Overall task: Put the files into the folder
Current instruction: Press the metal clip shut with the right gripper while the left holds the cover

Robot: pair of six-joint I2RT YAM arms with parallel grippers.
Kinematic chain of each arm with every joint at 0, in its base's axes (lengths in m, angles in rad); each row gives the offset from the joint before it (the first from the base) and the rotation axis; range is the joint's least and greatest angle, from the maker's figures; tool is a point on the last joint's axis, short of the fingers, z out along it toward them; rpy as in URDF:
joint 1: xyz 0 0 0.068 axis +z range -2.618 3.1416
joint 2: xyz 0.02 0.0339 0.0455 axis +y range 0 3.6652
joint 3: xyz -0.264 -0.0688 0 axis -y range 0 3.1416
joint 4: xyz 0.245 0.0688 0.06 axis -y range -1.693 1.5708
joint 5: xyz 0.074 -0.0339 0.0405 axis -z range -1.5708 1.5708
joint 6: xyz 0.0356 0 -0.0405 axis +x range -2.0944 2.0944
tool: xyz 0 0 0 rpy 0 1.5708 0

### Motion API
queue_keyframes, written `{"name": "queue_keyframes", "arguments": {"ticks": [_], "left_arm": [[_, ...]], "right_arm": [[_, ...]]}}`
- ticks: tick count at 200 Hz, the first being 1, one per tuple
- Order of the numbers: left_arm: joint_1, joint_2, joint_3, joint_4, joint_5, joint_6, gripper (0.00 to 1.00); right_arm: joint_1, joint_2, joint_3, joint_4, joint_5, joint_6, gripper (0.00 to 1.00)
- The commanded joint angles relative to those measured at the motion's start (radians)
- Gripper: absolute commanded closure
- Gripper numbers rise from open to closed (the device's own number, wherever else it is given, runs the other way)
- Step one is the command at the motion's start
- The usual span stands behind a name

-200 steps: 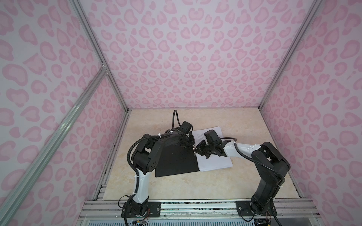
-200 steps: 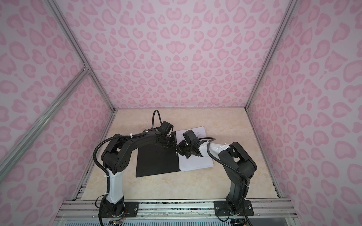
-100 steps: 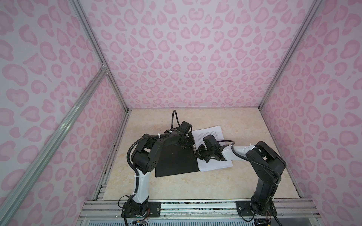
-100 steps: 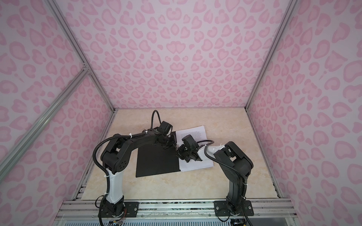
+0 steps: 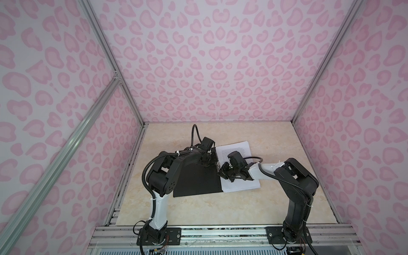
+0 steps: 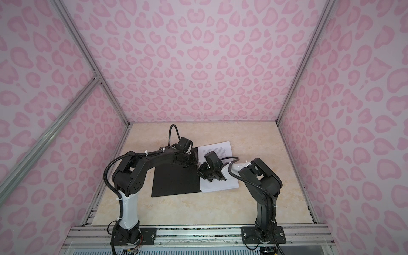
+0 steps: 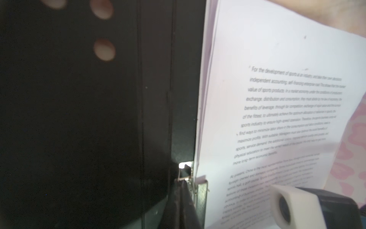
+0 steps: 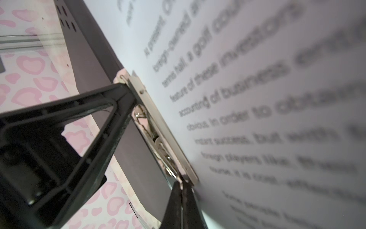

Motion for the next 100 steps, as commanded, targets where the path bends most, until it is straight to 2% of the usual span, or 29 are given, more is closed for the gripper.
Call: {"name": "queue_keyframes", "arguments": {"ticks": [1,36,76,100], "left_arm": [[0.008,0.022,-0.026,-0.132,-0.158,-0.011,0.97],[0.006,0.011,-0.038,-0.114,-0.141,-0.02,0.97],[-0.008,-0.01,-0.027,-0.109,-0.099,0.039,0.97],[-0.024,-0.024,-0.038,-0.112,-0.094,0.054,0.9]], "right_arm": [[-0.006,0.061,-0.032,-0.392,0.182,-0.031,1.0],[-0.012,0.112,-0.035,-0.387,0.169,-0.066,1.0],[-0.011,0.141,-0.033,-0.336,0.129,-0.067,1.0],[-0.014,0.144,-0.045,-0.31,0.115,-0.06,1.0]]}}
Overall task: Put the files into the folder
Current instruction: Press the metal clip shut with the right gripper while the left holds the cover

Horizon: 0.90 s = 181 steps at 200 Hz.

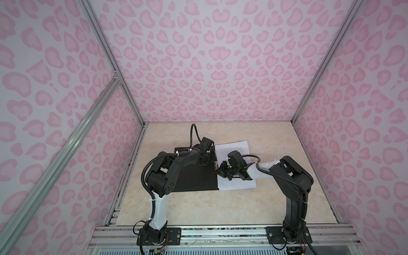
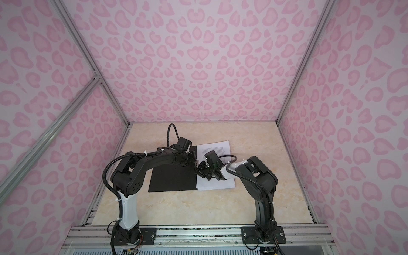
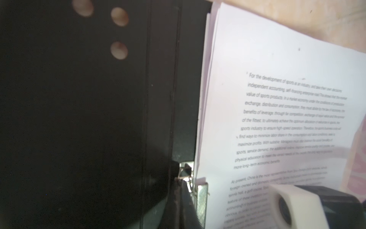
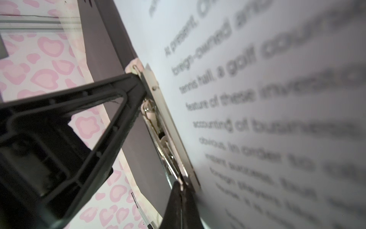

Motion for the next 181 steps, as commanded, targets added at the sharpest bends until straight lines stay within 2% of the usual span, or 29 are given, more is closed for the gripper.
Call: {"name": "queue_keyframes", "arguments": {"ticks": [1,48,130,181], "left_arm": [[-0.014,-0.003,-0.018,-0.163,-0.014,0.021,0.9],[-0.023,-0.022,-0.046,-0.147,0.008,0.014,0.79],[-0.05,-0.055,-0.083,-0.19,-0.017,0.035,0.88],[-0.064,-0.084,-0.124,-0.192,-0.008,0.044,0.81]], "right_arm": [[-0.002,0.07,-0.044,-0.463,0.192,-0.001,1.0],[-0.004,0.079,-0.052,-0.431,0.166,0.0,1.0],[-0.019,0.088,-0.053,-0.404,0.142,-0.004,1.0],[-0.025,0.087,-0.054,-0.396,0.133,-0.008,1.0]]}}
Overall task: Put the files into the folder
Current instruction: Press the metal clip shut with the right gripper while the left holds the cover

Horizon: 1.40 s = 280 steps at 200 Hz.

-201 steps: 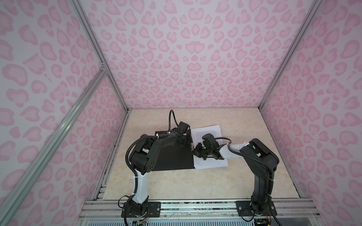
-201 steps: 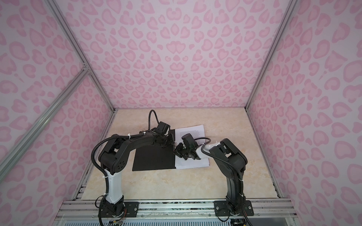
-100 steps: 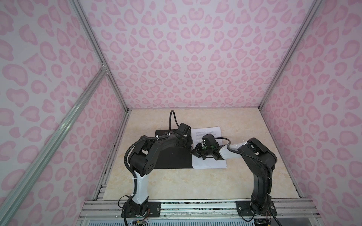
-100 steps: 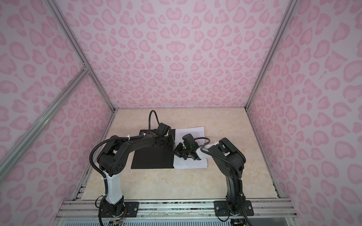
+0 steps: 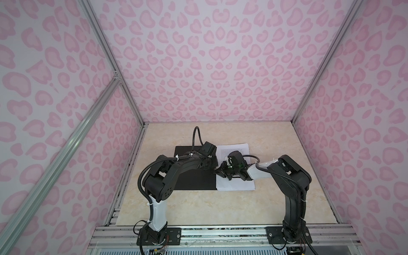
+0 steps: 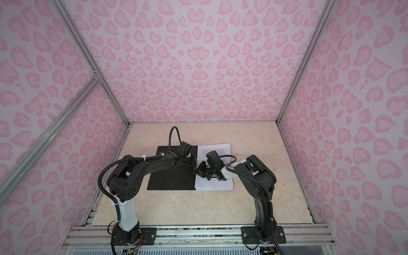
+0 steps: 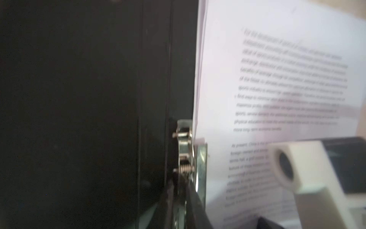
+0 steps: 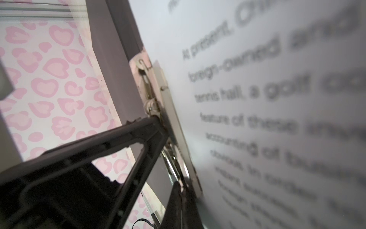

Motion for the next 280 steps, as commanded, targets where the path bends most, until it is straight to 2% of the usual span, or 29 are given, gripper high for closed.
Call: {"name": "queue_keyframes", "arguments": {"ticks": [1,72,122,139,212,239,280], "left_arm": [[-0.005,-0.002,-0.023,-0.194,0.056,0.011,0.81],[-0.013,-0.007,-0.031,-0.211,0.024,0.002,0.87],[-0.019,0.019,-0.014,-0.236,0.007,-0.005,0.97],[-0.021,0.027,-0.004,-0.255,-0.012,-0.004,0.97],[-0.022,0.048,-0.002,-0.285,-0.071,-0.028,0.97],[-0.022,0.058,0.0,-0.283,-0.065,-0.031,0.97],[-0.022,0.061,-0.002,-0.283,-0.067,-0.03,0.97]], "right_arm": [[-0.003,0.058,-0.038,-0.48,0.215,0.003,1.0],[-0.008,0.061,-0.037,-0.468,0.201,-0.003,1.0],[-0.008,0.033,-0.019,-0.476,0.21,-0.055,1.0],[-0.007,0.015,-0.018,-0.457,0.208,-0.075,1.0],[-0.024,-0.061,-0.018,-0.35,0.129,-0.164,0.77],[-0.024,-0.071,-0.009,-0.349,0.118,-0.179,0.78],[-0.034,-0.065,-0.044,-0.239,0.068,-0.141,0.84]]}}
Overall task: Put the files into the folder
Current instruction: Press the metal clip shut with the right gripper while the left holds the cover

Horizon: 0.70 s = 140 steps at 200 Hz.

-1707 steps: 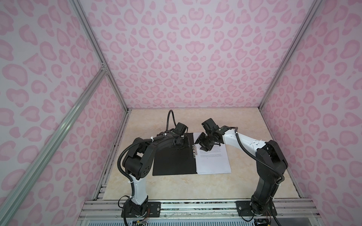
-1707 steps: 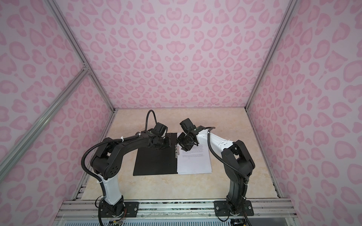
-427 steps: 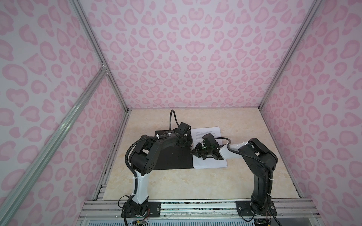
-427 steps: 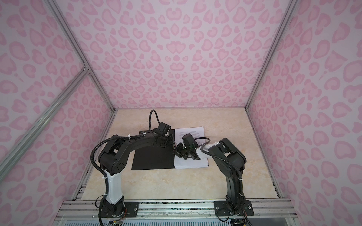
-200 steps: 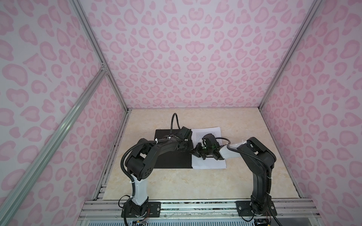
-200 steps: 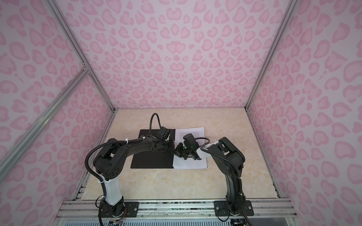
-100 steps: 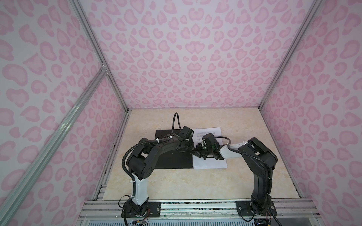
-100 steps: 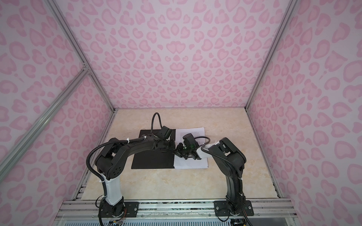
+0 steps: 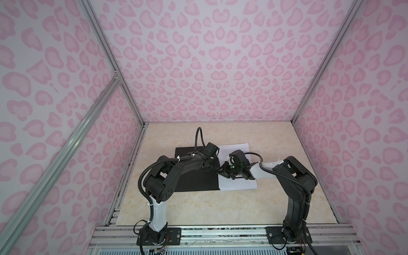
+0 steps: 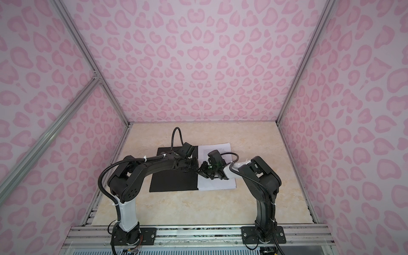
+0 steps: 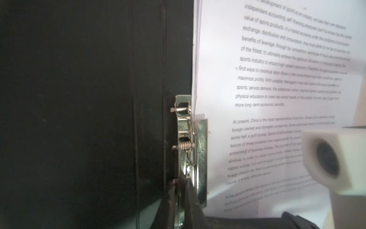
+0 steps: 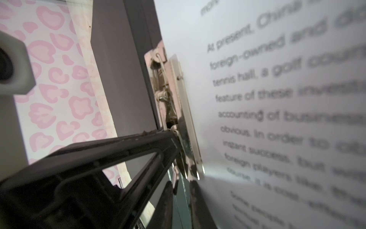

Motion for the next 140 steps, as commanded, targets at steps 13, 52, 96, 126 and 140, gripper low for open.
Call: {"name": "queue_keyframes", "arguments": {"ticks": [13,52,96,126,140], "left_arm": [[0.002,0.043,-0.017,-0.219,-0.066,0.006,0.97],[0.002,0.041,-0.019,-0.218,-0.06,0.004,0.97],[0.002,0.041,-0.019,-0.211,-0.053,-0.005,0.97],[0.002,0.038,-0.024,-0.2,-0.045,-0.019,0.97],[0.002,0.038,-0.025,-0.2,-0.042,-0.023,0.97]], "right_arm": [[-0.01,0.019,-0.03,-0.162,0.061,0.018,0.86],[-0.011,0.036,-0.01,-0.194,0.067,0.013,0.89],[-0.01,0.055,0.036,-0.3,0.11,-0.026,0.91],[-0.012,0.06,0.055,-0.324,0.127,-0.048,0.95],[-0.012,0.06,0.054,-0.302,0.121,-0.046,0.96]]}}
